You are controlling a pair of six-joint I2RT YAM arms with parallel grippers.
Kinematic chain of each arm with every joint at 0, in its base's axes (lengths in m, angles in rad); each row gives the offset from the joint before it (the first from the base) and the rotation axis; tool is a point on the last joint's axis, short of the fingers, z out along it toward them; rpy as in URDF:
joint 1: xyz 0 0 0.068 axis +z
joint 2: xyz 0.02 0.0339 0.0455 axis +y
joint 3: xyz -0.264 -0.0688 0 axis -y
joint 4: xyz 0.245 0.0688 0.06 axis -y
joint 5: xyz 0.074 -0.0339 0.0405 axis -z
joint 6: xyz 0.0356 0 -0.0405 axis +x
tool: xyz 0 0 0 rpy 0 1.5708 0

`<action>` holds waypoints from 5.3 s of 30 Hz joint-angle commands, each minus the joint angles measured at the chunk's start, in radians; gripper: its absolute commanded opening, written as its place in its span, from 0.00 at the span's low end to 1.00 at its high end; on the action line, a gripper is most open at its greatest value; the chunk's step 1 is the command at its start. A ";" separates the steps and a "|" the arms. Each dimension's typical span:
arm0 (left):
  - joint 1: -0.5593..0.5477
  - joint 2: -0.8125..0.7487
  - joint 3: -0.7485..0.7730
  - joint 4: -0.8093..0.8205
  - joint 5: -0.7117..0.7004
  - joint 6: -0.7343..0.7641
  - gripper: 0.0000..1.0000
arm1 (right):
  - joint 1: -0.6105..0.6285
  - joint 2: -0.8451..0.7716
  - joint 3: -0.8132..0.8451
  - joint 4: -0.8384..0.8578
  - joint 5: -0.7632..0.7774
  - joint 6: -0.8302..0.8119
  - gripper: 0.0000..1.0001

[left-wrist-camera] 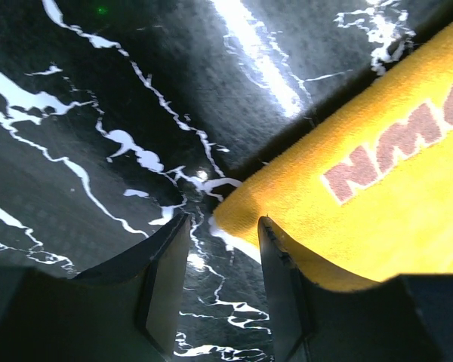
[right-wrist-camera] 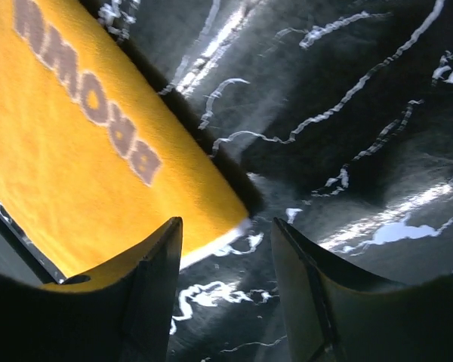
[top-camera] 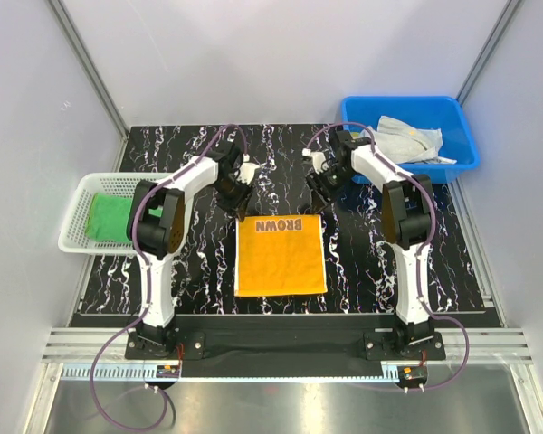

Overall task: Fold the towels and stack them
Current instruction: Fold the towel

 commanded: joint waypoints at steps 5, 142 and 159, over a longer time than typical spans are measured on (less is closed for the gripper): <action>0.028 0.055 0.077 -0.020 0.002 0.049 0.46 | -0.019 0.124 0.159 -0.160 -0.049 -0.137 0.56; -0.074 -0.486 -0.303 0.165 -0.105 0.038 0.00 | 0.012 -0.826 -1.001 0.958 0.054 -0.206 0.00; -0.212 -0.618 -0.508 0.147 -0.147 -0.054 0.00 | 0.141 -1.035 -1.216 0.914 0.199 -0.185 0.00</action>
